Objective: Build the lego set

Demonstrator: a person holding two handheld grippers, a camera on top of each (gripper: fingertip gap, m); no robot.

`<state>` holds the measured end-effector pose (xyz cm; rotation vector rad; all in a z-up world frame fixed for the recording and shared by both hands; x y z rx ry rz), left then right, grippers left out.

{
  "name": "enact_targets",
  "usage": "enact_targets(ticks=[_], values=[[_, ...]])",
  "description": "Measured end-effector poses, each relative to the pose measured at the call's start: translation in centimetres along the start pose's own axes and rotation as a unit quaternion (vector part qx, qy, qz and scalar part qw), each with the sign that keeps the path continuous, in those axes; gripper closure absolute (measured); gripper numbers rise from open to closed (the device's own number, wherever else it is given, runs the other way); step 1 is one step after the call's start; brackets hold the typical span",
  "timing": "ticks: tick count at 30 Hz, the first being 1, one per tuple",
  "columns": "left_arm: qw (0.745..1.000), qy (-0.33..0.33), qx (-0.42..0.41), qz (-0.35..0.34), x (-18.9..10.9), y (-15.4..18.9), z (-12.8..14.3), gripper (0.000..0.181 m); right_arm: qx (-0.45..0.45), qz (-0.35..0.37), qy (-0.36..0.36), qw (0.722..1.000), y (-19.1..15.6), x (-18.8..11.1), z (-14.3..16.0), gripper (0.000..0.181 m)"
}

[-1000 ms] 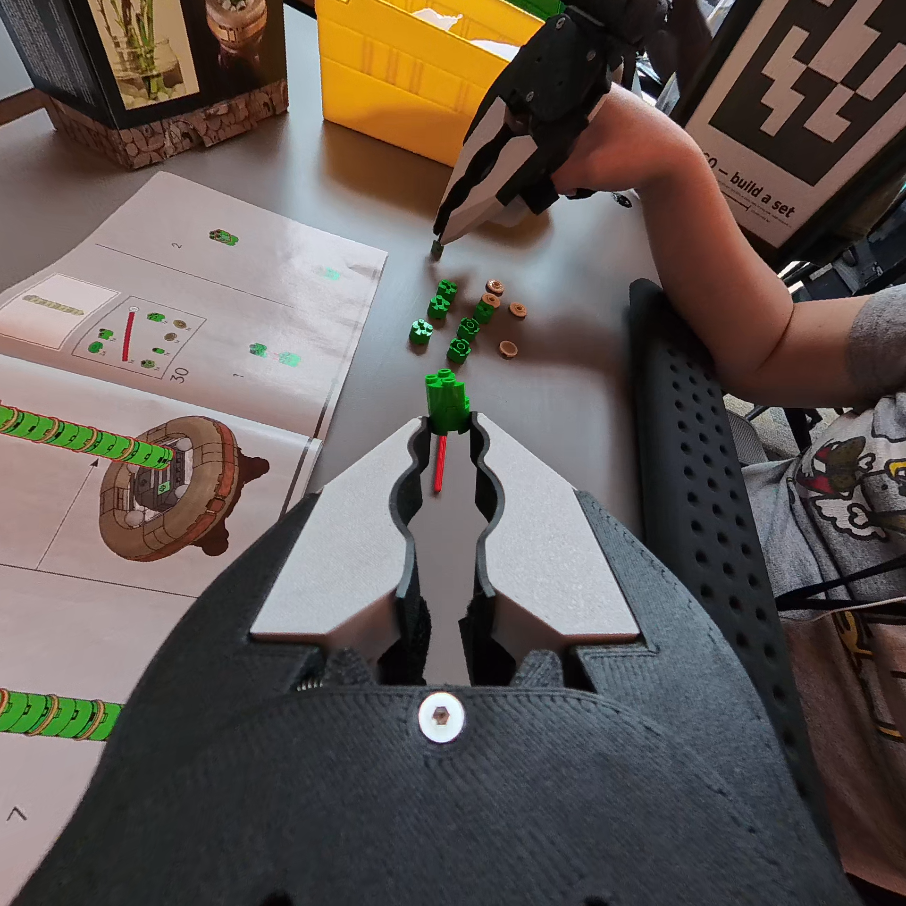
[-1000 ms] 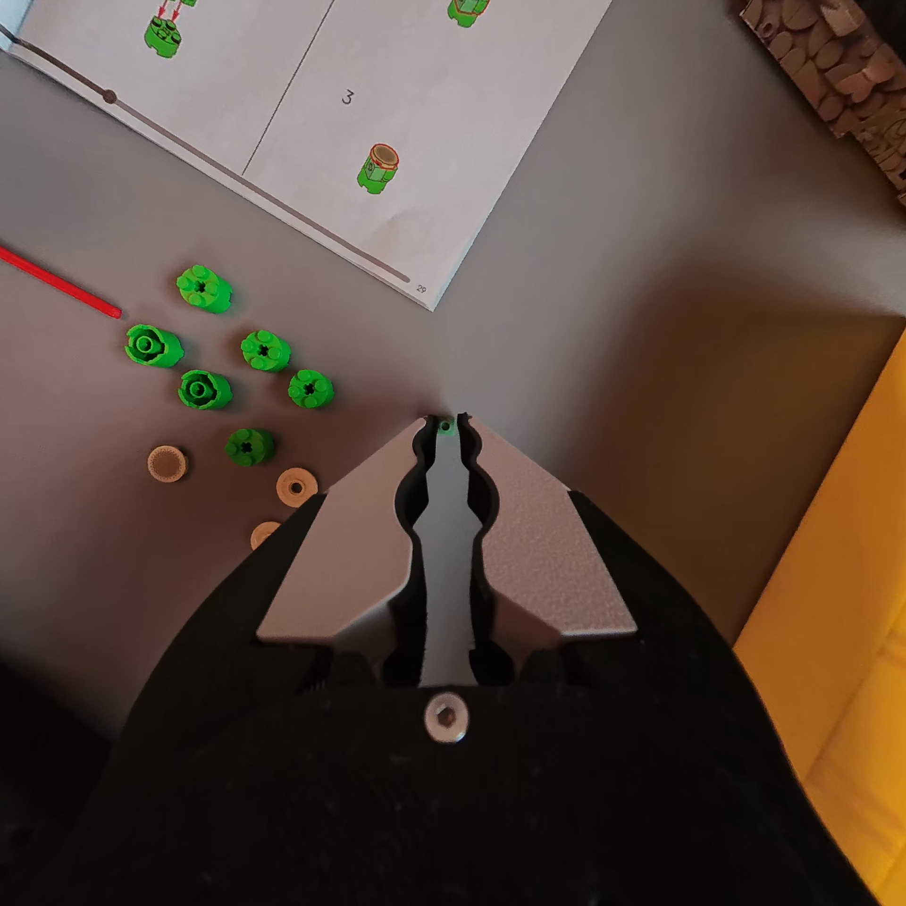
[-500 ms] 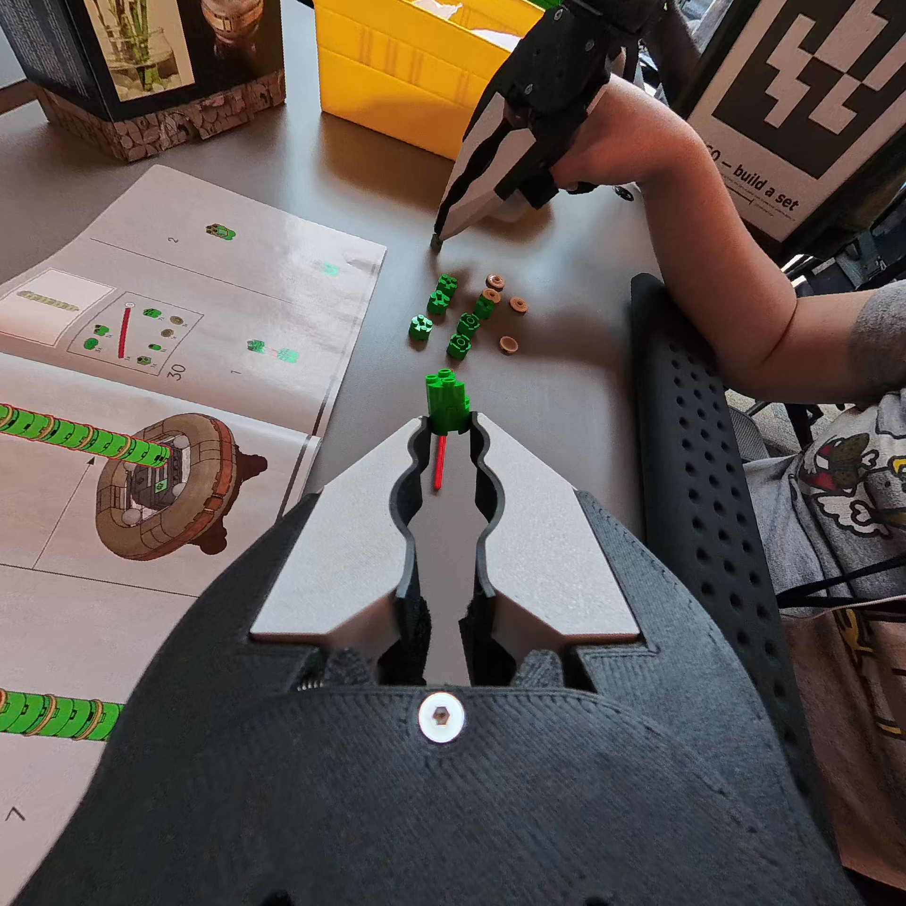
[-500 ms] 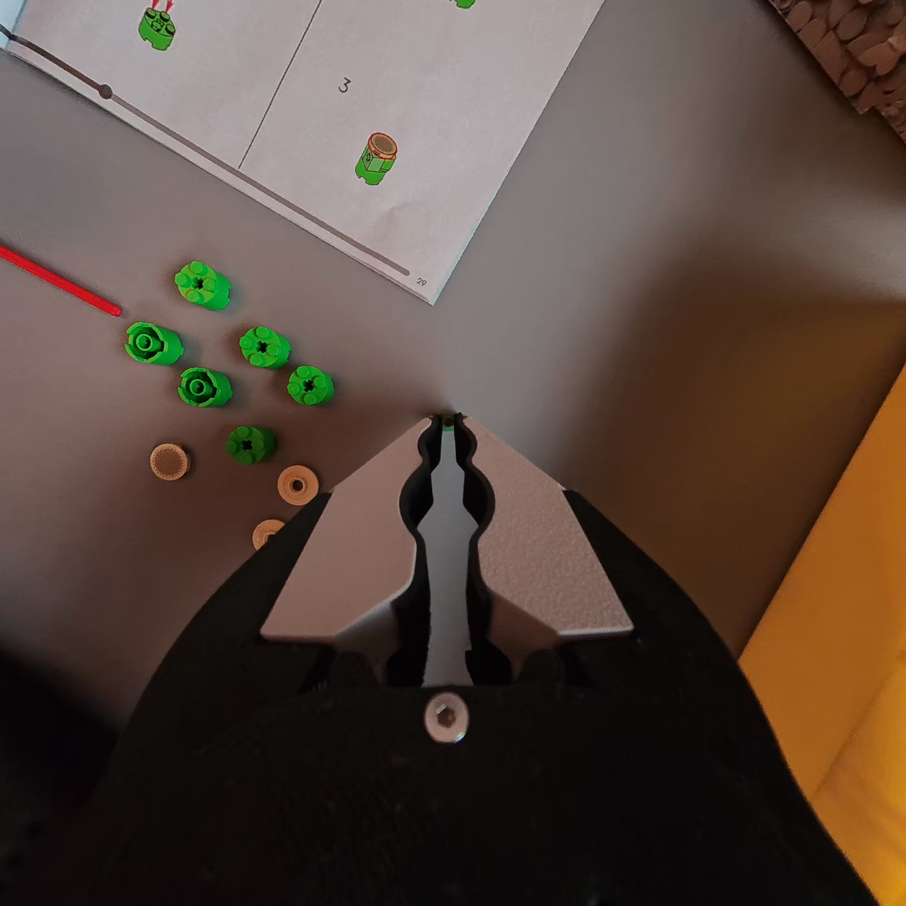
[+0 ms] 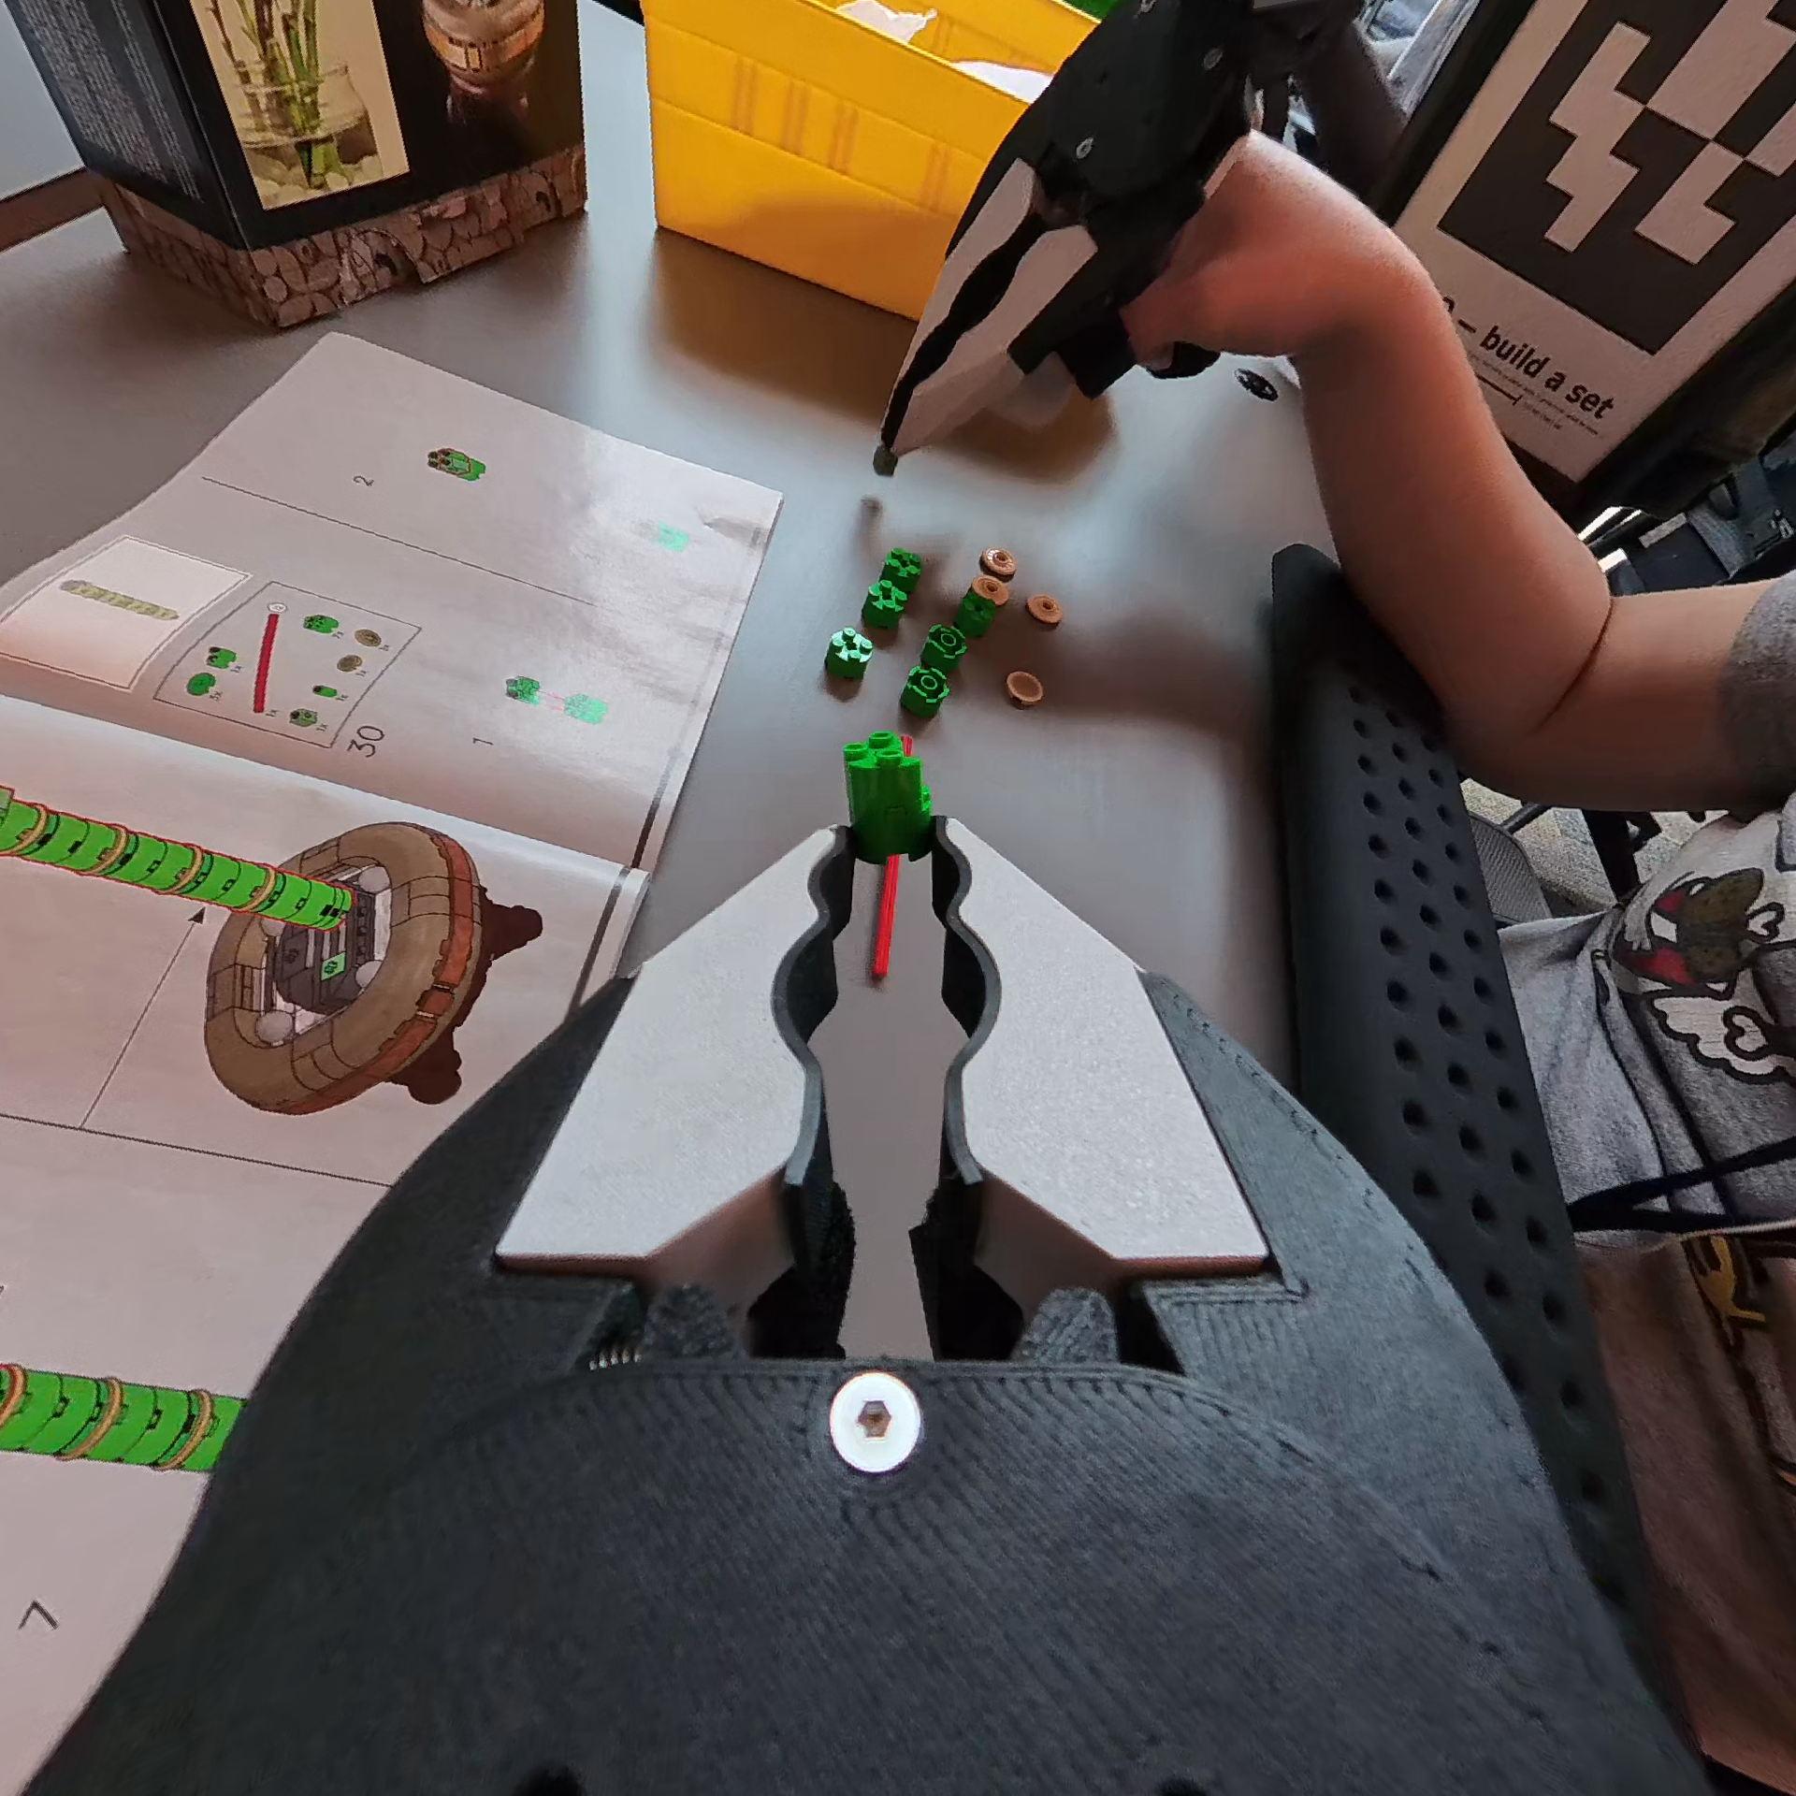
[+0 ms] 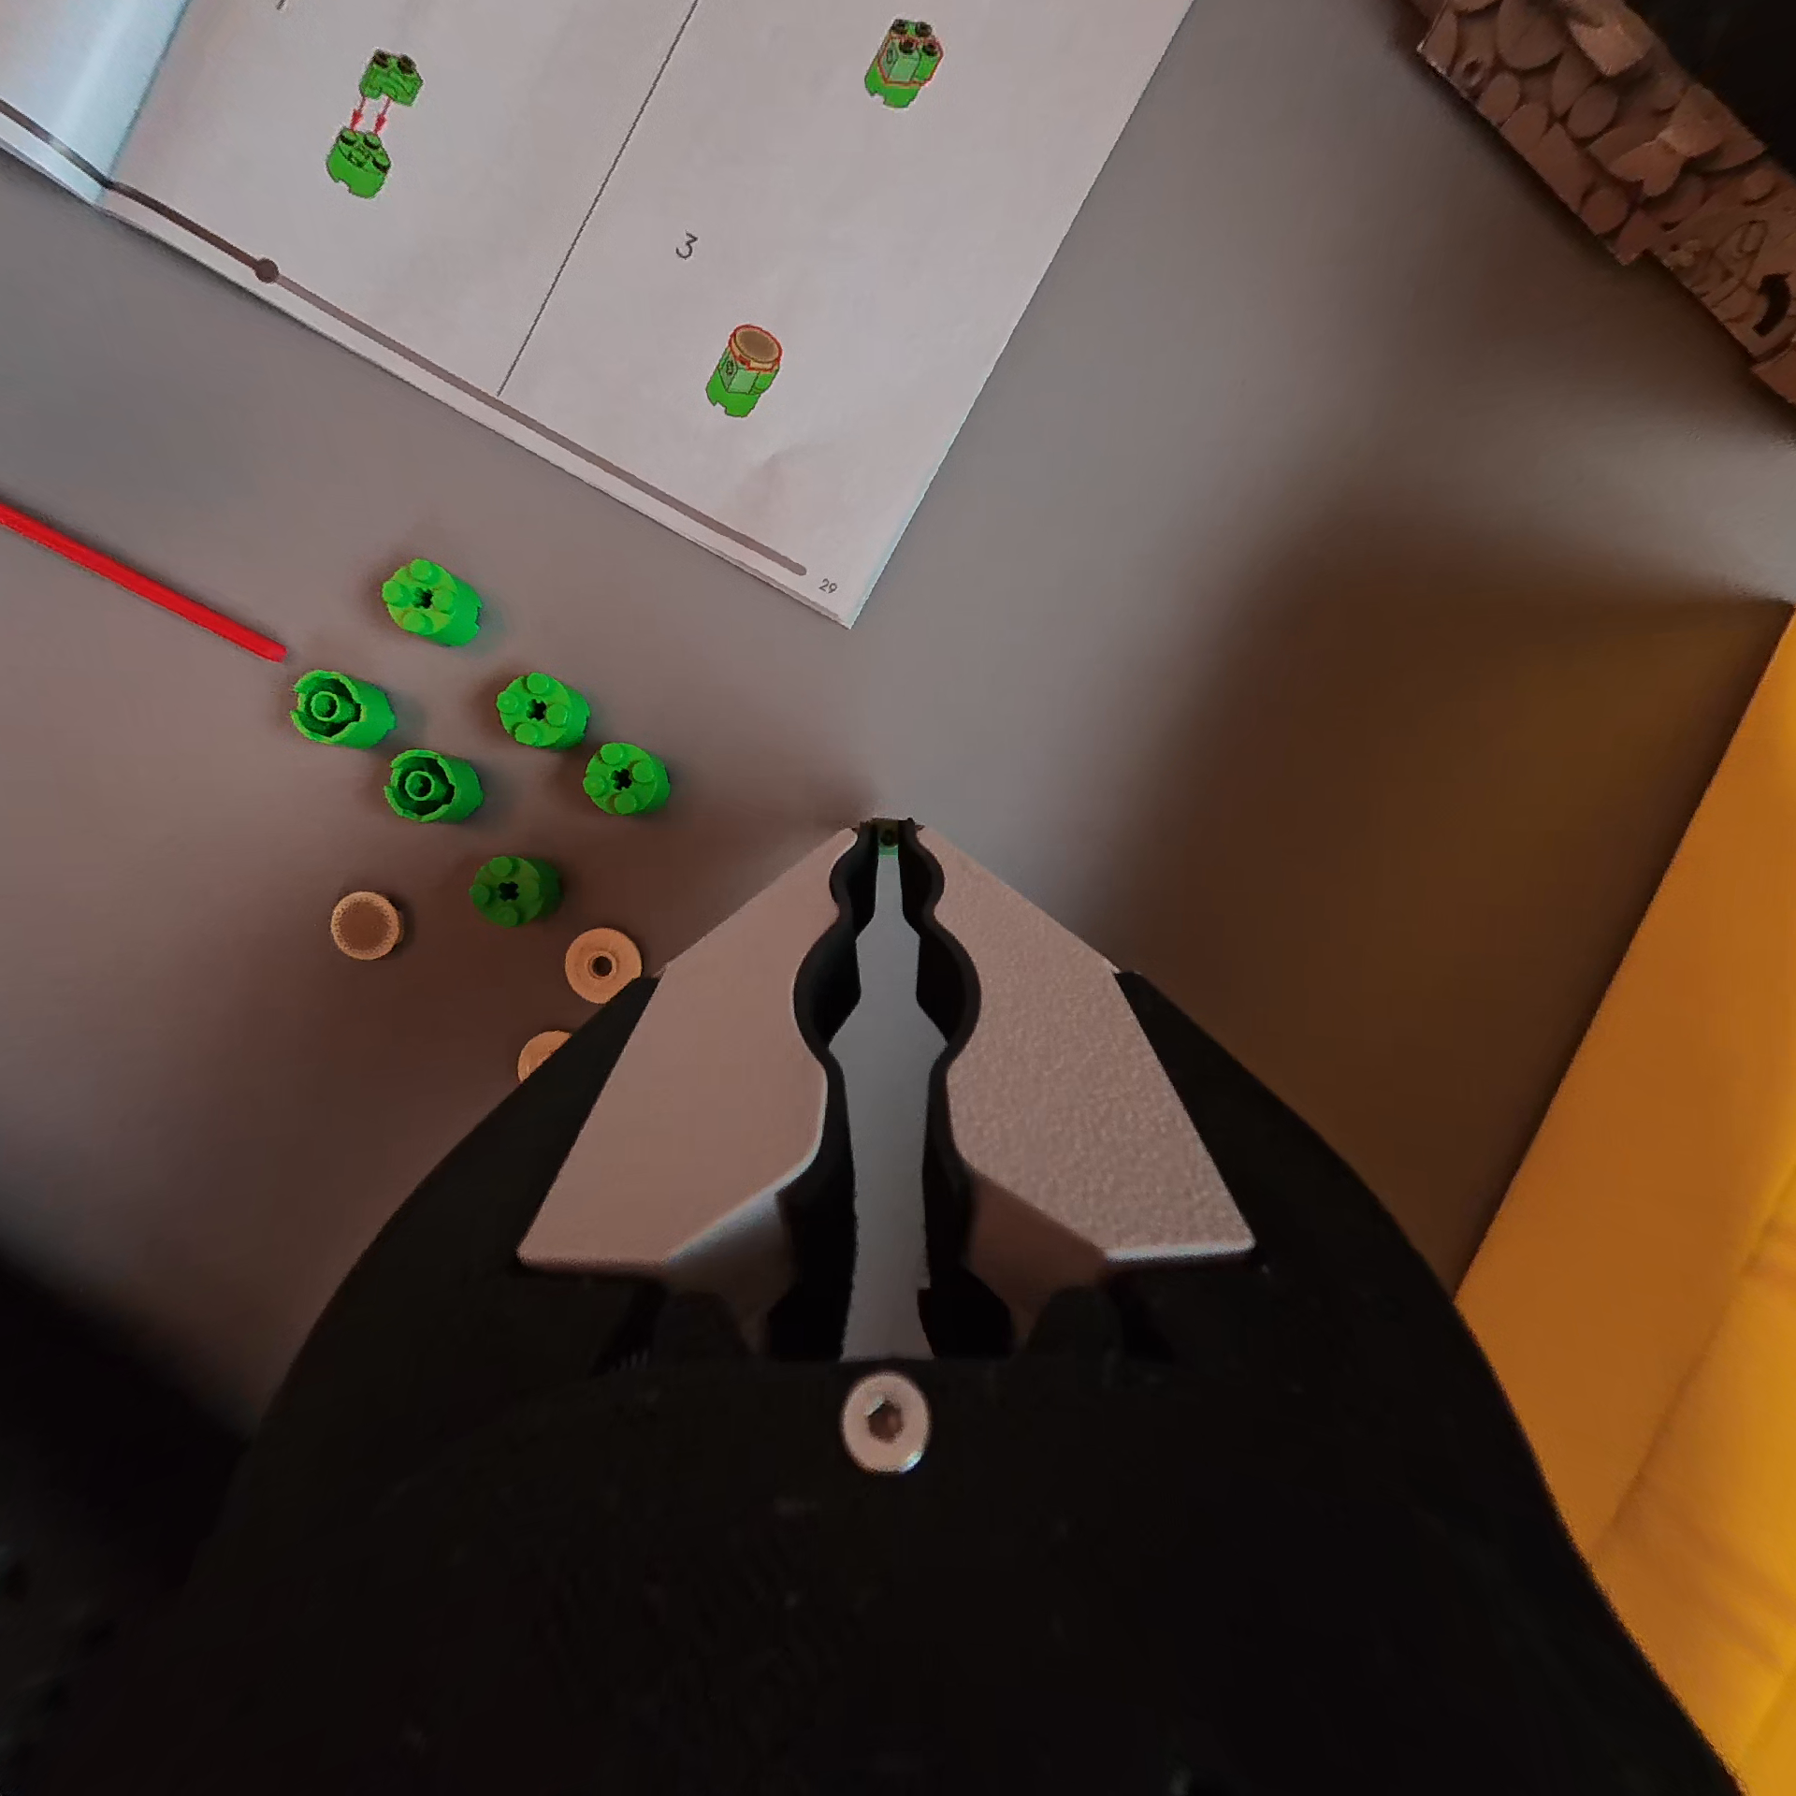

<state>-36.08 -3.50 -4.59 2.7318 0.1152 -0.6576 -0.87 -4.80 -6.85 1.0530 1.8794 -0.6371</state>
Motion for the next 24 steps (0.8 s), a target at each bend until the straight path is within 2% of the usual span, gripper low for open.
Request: enact_targets(ticks=[6, 12, 19, 22, 24], values=[[0.999, -0.007, 0.019, -0.050, 1.1, -0.2, 0.0, 0.167, 0.033, -0.030, 0.028, 0.999, 0.2, -0.8, -0.1, 0.178], [0.995, -0.017, 0.037, -0.096, 2.4, -0.1, 0.0, 0.167, 0.059, -0.083, 0.109, 0.989, -1.0, -3.4, -1.8, 0.178], [0.993, 0.021, 0.011, -0.117, 3.0, -0.2, -0.3, 0.167, 0.069, -0.225, 0.205, 0.950, -6.0, -5.6, -5.9, 0.179], [0.991, 0.025, 0.010, -0.130, 3.1, -0.3, -0.3, 0.167, 0.062, -0.293, 0.224, 0.928, -9.2, -5.1, -7.6, 0.178], [0.991, 0.033, 0.009, -0.131, 3.1, -0.2, -0.4, 0.167, 0.054, -0.306, 0.220, 0.925, -11.0, -4.1, -8.5, 0.178]])
Point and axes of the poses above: each gripper's, where its closed fingertips meet, x out along the fingers, z out of its underside, y = z × x across the jaws, the point moved 10 cm from there along -x, back along the fingers, and after that the axes turned 1 degree about -y, right-handed, at the moved point
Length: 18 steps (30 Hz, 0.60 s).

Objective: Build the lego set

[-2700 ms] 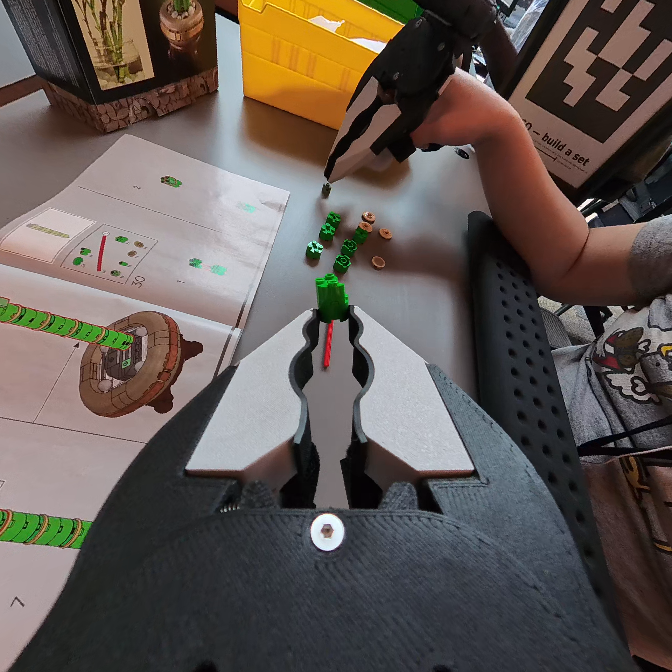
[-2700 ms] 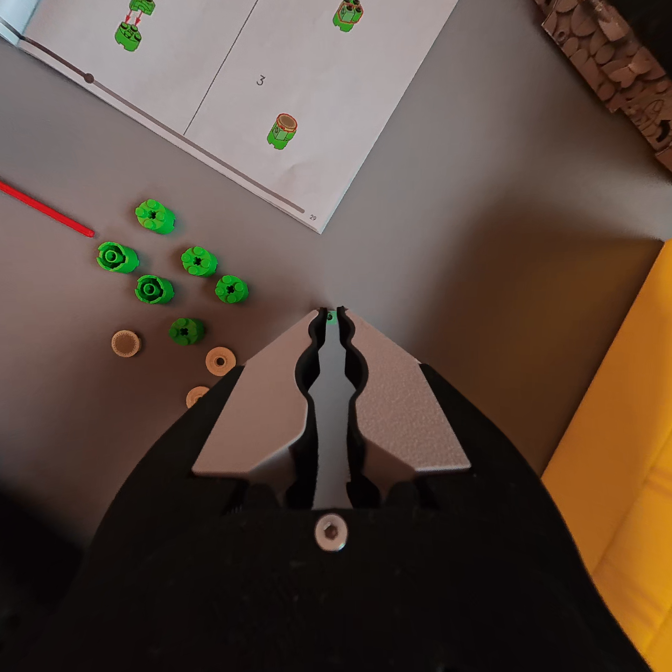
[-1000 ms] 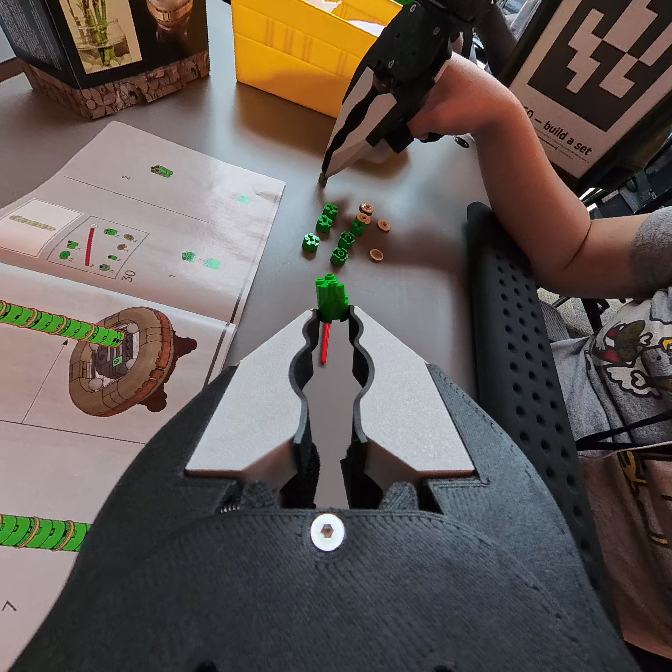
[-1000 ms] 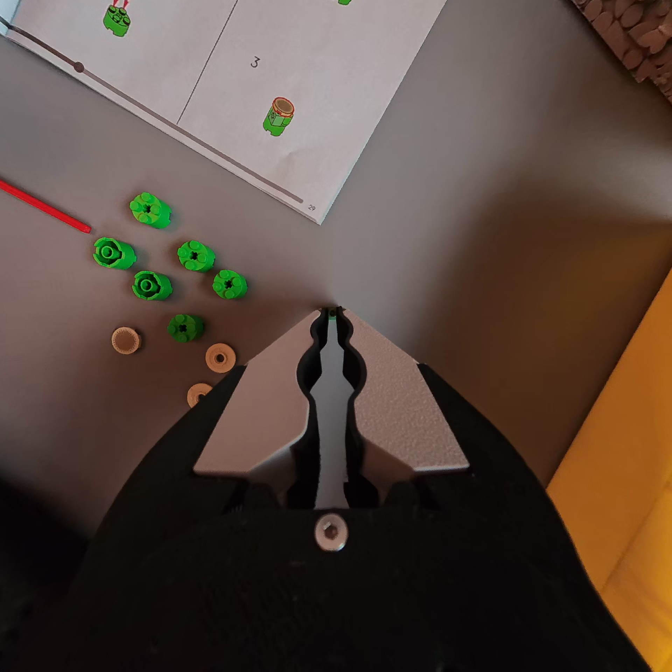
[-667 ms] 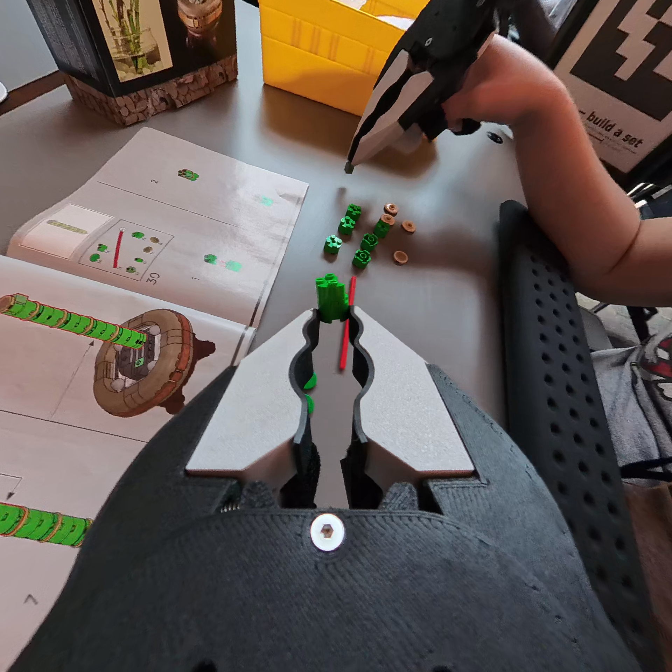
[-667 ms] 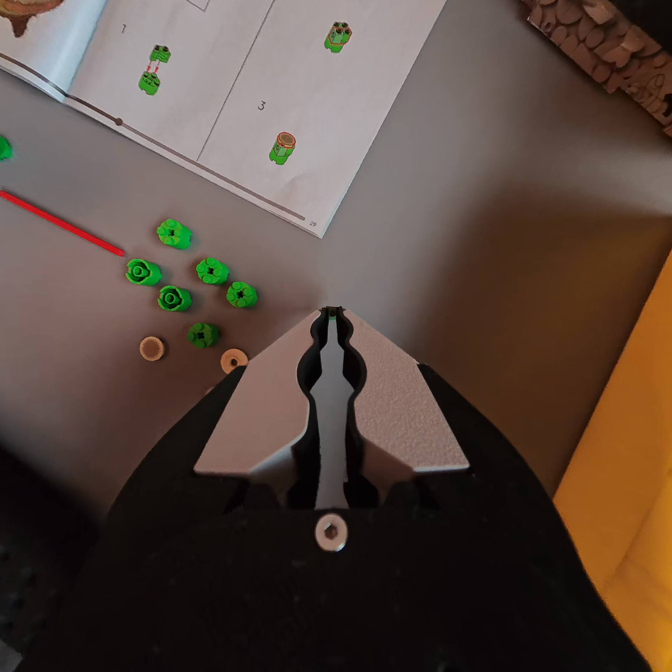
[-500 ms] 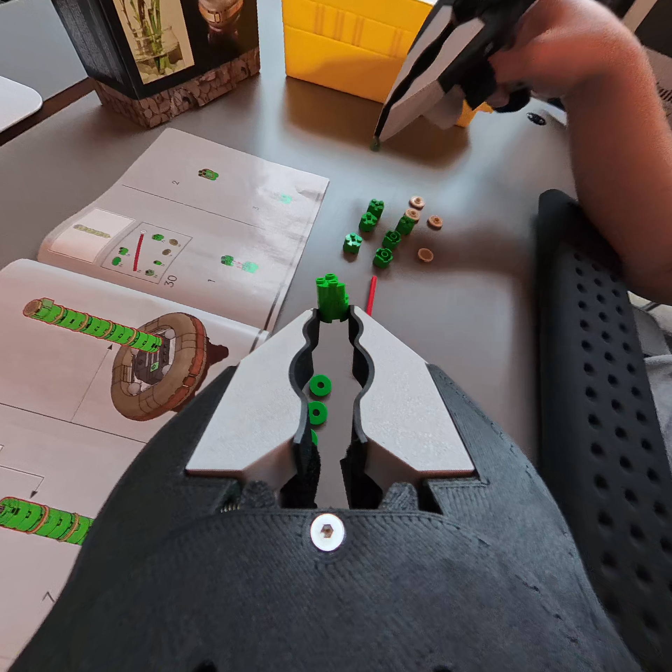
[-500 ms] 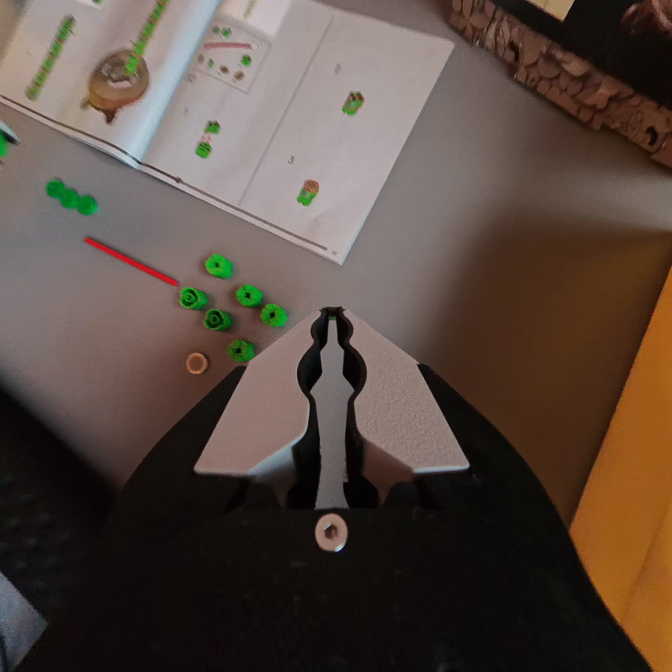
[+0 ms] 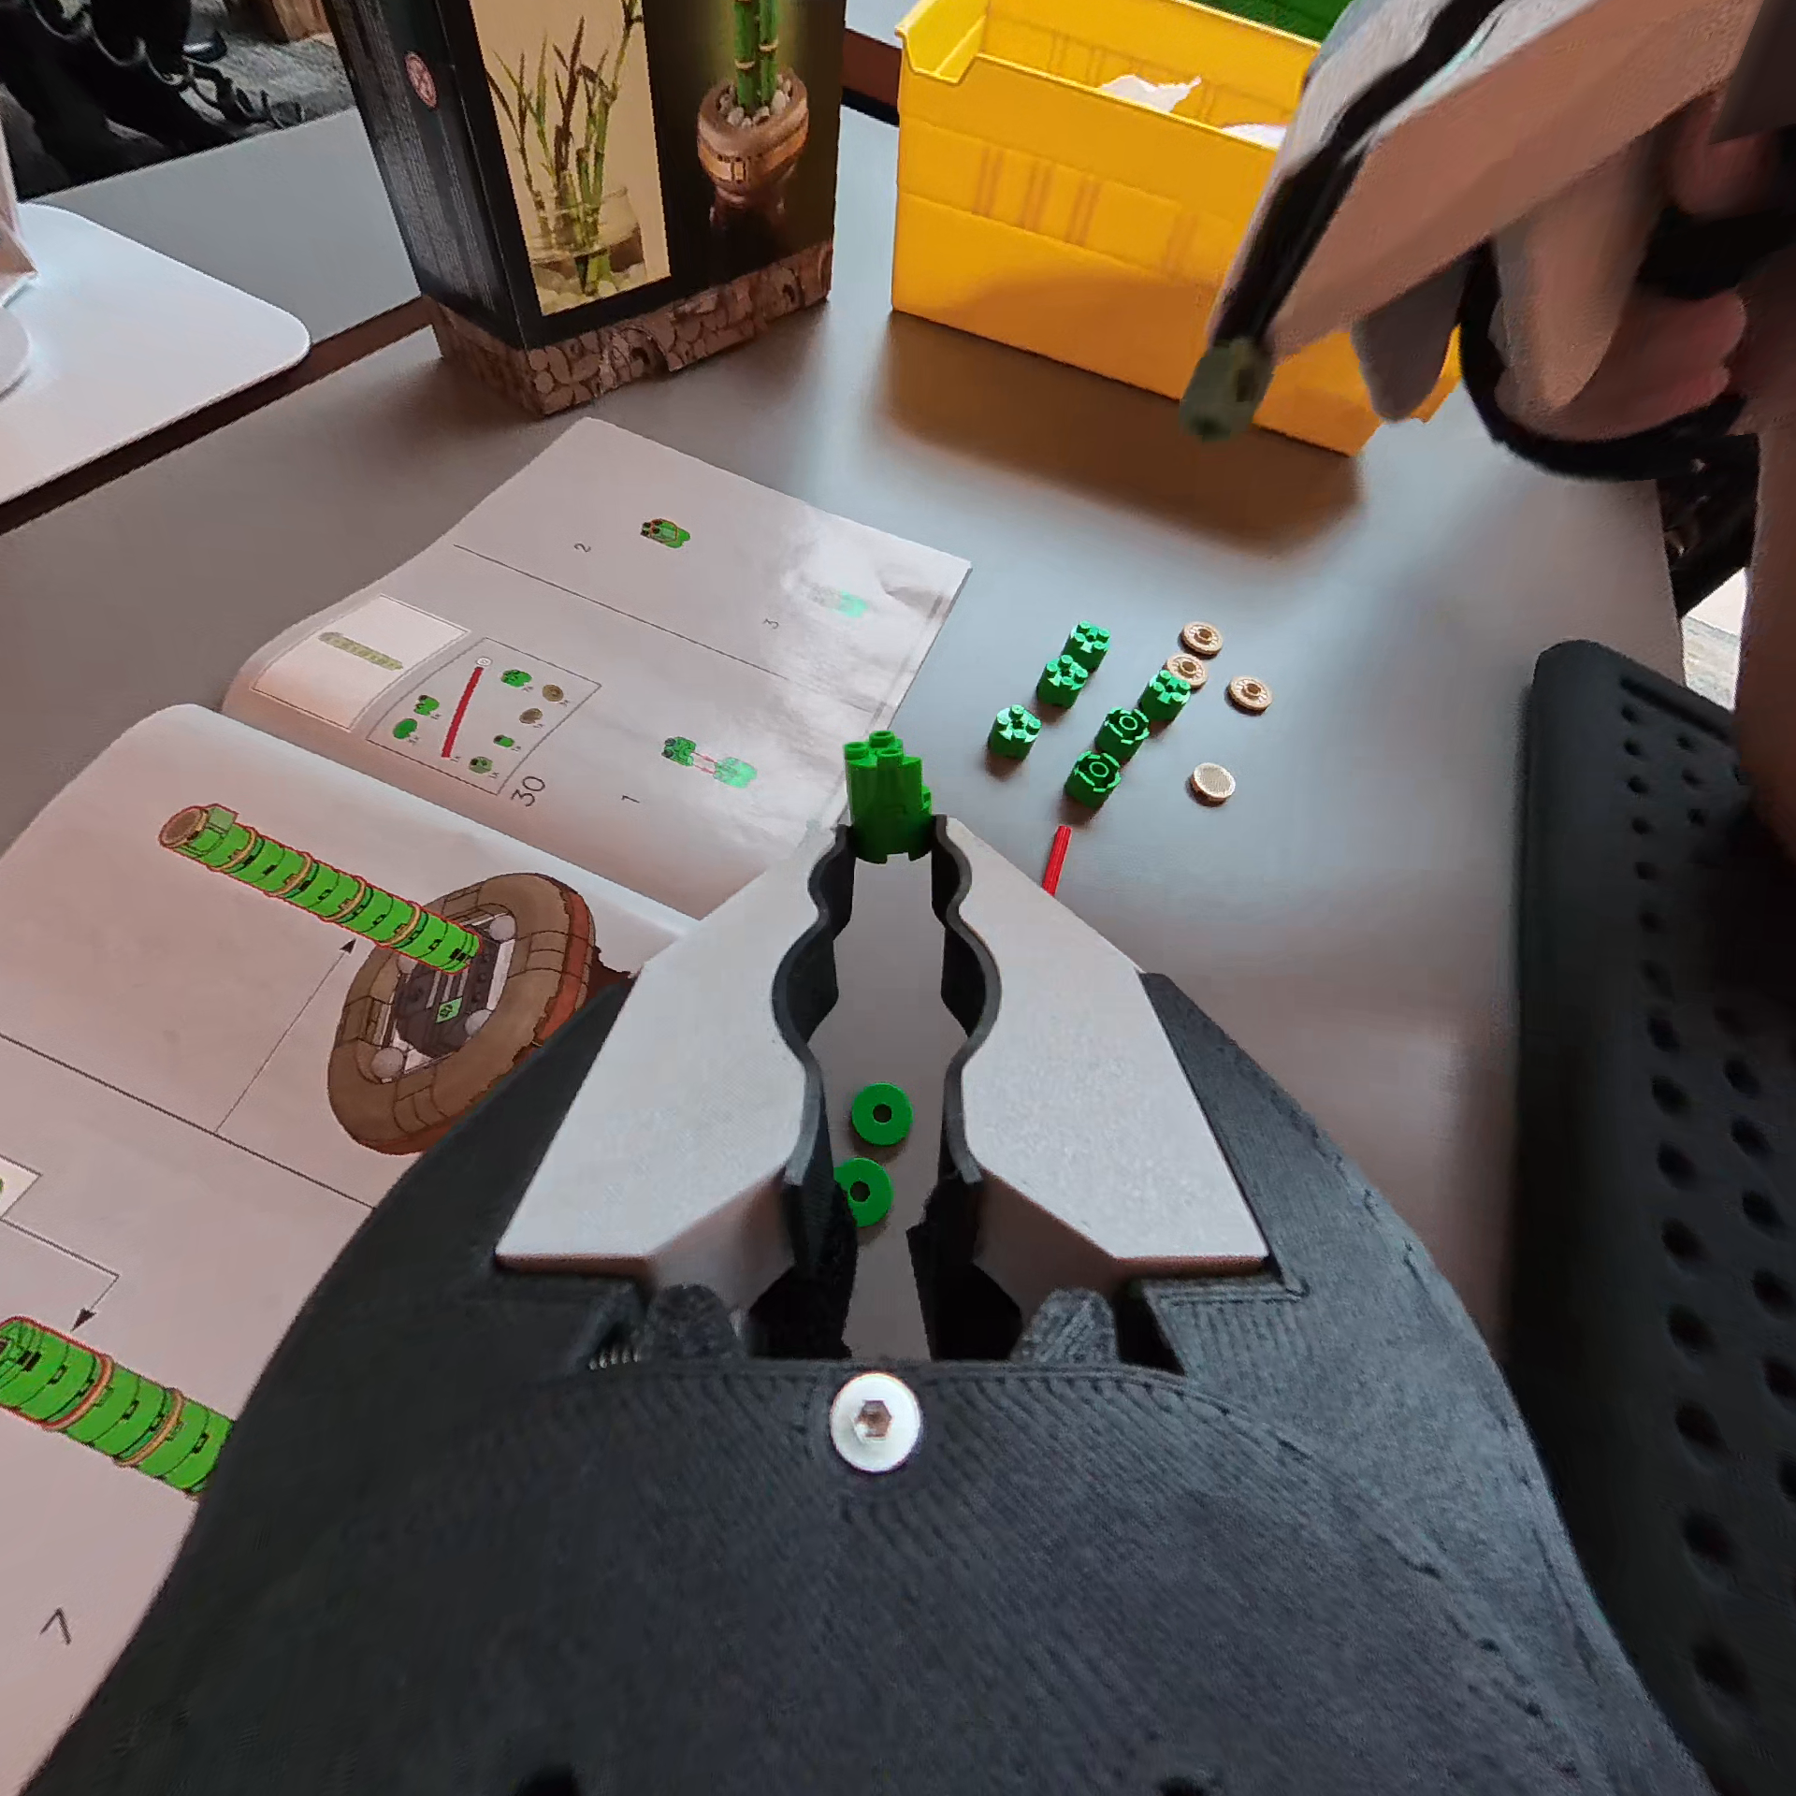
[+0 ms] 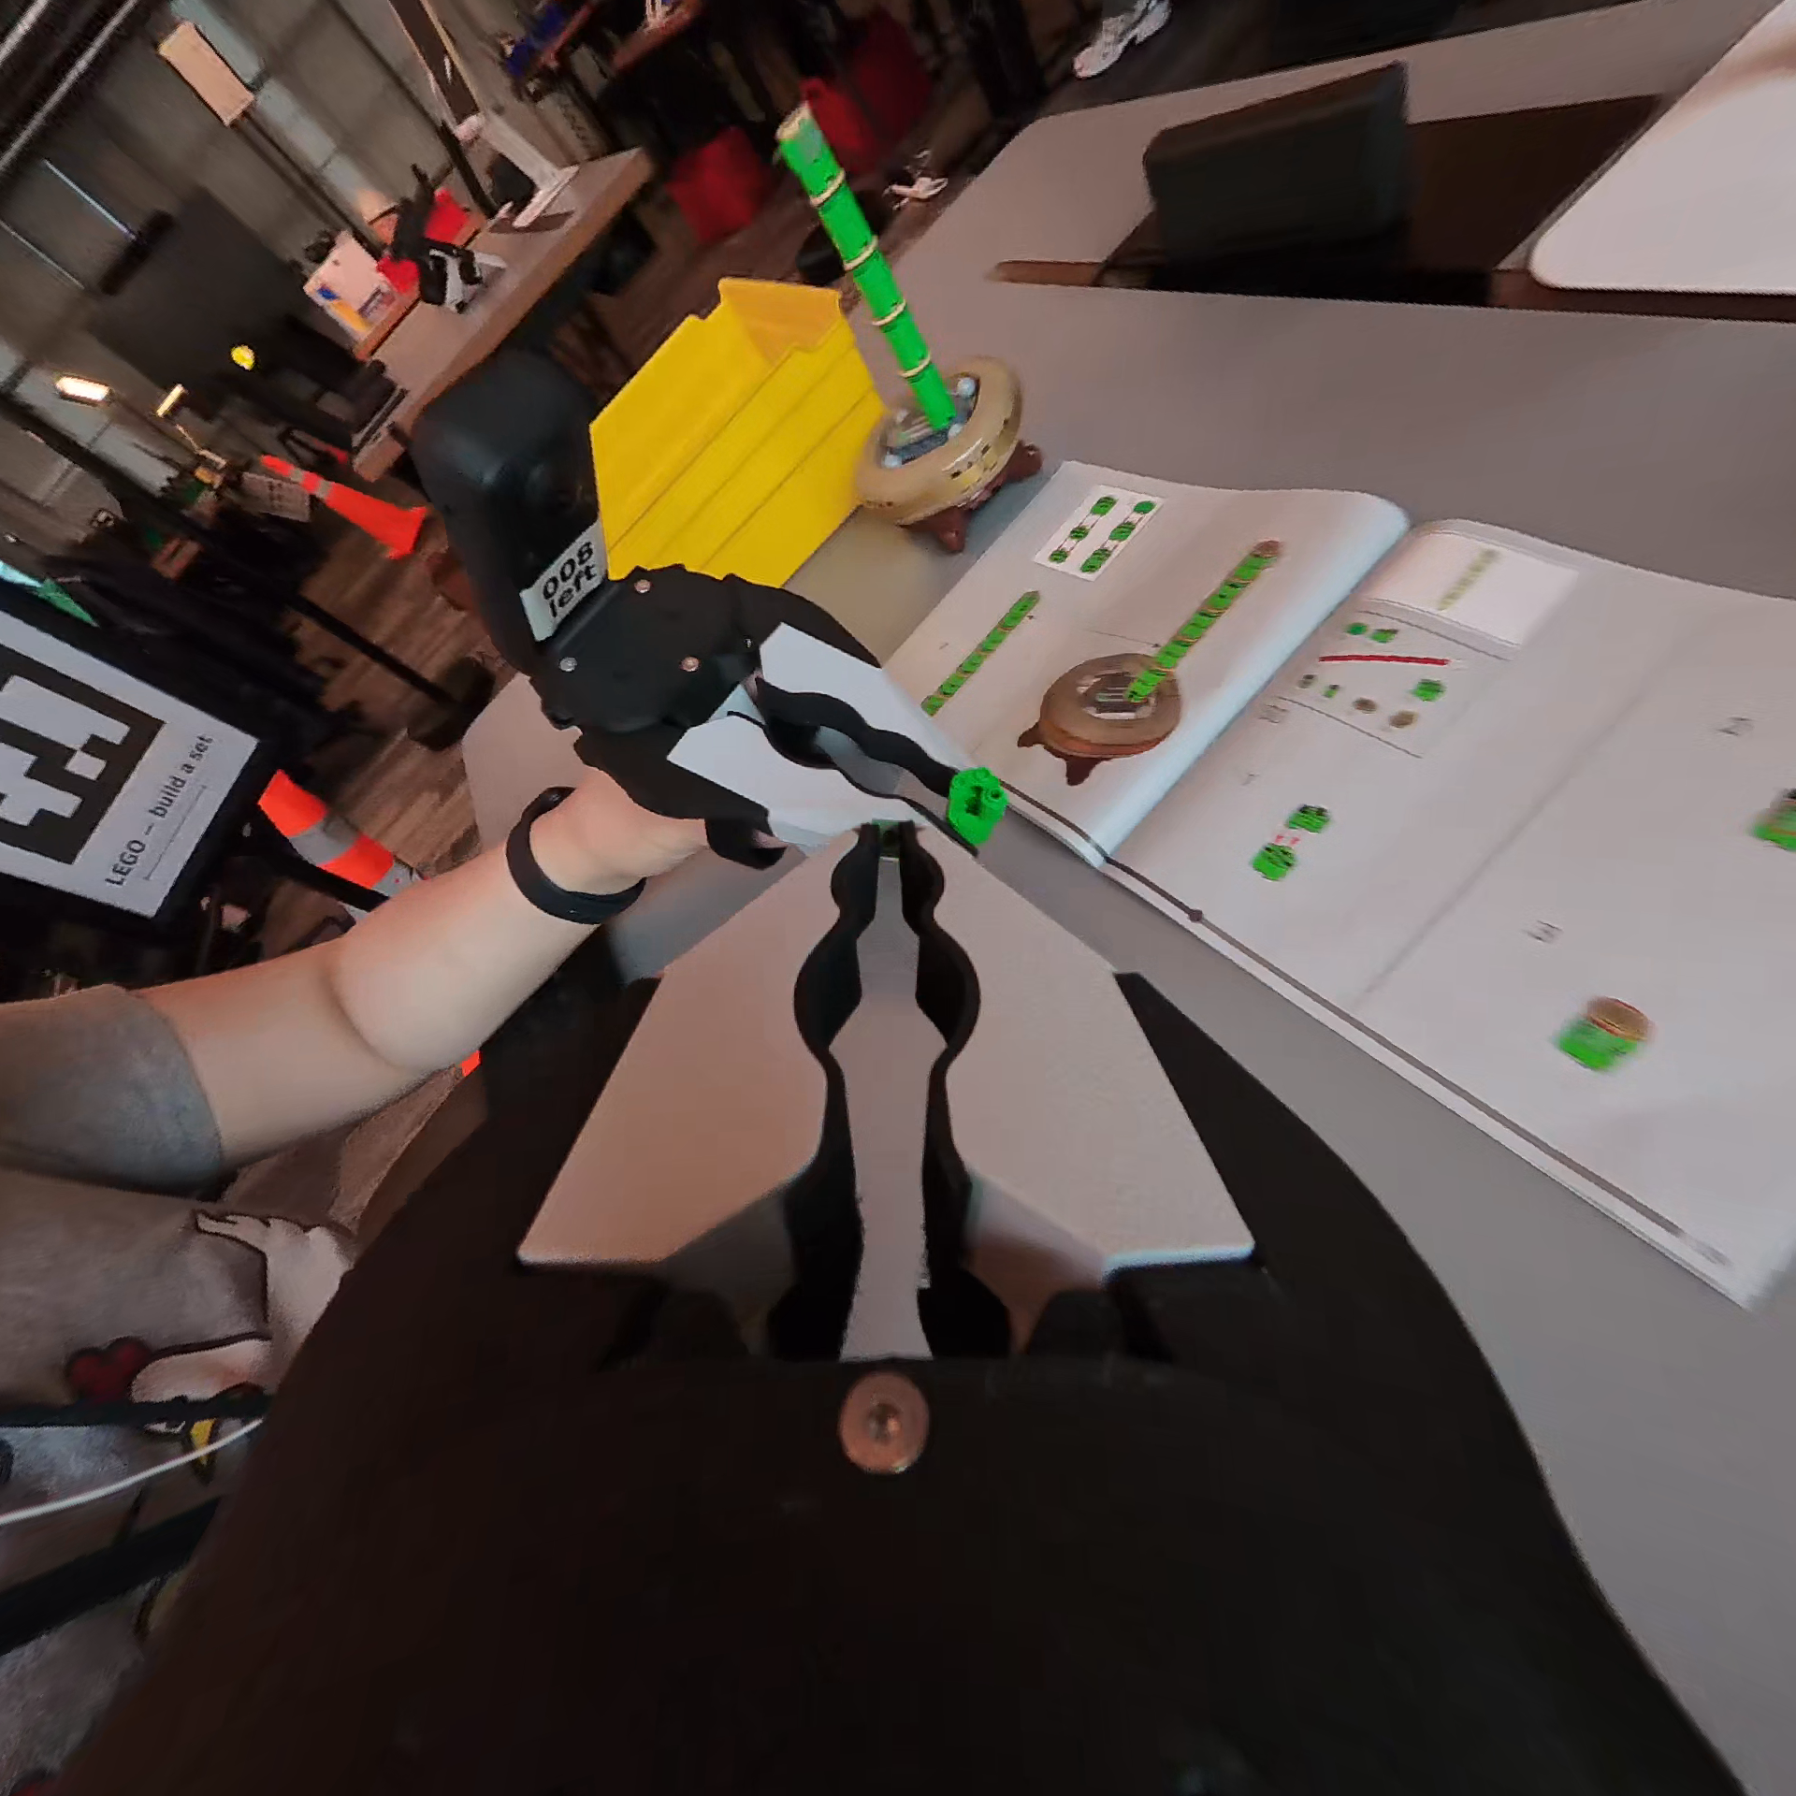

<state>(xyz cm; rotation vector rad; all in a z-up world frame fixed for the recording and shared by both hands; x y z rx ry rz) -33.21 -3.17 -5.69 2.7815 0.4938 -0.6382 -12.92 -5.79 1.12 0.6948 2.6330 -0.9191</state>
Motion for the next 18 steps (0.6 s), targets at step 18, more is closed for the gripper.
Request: enact_targets(ticks=[18], values=[[1.000, 0.004, 0.016, 0.018, 0.1, 1.0, -0.5, 0.167, -0.014, 0.044, -0.067, 0.997, 0.6, 4.2, 1.2, 0.179]])
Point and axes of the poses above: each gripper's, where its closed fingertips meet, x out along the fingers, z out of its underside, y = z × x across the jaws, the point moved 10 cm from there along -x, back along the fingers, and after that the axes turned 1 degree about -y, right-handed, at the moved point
